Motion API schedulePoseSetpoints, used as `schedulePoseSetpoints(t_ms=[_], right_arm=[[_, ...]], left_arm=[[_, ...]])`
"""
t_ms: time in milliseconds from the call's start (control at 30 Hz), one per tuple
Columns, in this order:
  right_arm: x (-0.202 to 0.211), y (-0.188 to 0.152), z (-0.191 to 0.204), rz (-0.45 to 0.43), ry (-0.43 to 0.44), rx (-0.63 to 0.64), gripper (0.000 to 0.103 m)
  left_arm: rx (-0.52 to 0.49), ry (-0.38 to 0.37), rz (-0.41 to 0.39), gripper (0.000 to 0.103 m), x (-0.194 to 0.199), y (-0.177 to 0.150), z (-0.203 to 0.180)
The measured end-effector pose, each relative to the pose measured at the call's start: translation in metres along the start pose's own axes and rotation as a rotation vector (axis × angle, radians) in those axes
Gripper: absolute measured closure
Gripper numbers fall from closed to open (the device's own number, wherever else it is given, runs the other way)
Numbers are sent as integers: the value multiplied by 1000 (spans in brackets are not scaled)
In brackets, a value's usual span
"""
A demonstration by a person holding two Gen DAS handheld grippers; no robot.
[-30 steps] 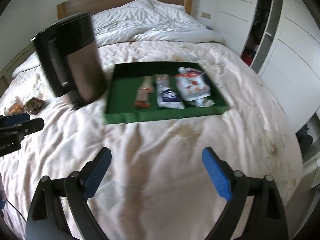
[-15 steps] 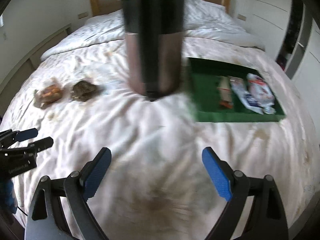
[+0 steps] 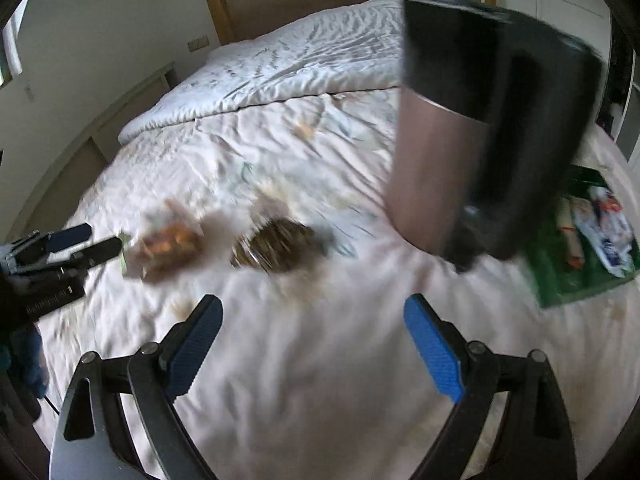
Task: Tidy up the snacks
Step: 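Move both tools back toward the clear snack bag and brown-gold bag, then grasp clear orange-snack bag with left tool while right tool grasps brown-gold bag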
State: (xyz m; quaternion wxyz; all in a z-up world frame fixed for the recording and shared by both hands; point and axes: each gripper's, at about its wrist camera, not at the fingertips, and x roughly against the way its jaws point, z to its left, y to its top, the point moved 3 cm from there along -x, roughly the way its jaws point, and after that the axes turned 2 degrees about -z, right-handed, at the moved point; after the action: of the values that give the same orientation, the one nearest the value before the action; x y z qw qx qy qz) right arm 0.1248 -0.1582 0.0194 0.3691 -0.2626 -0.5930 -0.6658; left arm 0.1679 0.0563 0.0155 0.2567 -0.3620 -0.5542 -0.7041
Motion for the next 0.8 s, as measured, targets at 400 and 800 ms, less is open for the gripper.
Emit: schedulePoseSetpoints(t_ms=[400, 800], right_arm=[[-88, 24, 25, 95, 4, -170, 0], [-144, 27, 26, 180, -13, -245, 0]], left_arm=[[-223, -114, 113, 47, -60, 13, 1], [-320, -116, 153, 39, -93, 8, -7]])
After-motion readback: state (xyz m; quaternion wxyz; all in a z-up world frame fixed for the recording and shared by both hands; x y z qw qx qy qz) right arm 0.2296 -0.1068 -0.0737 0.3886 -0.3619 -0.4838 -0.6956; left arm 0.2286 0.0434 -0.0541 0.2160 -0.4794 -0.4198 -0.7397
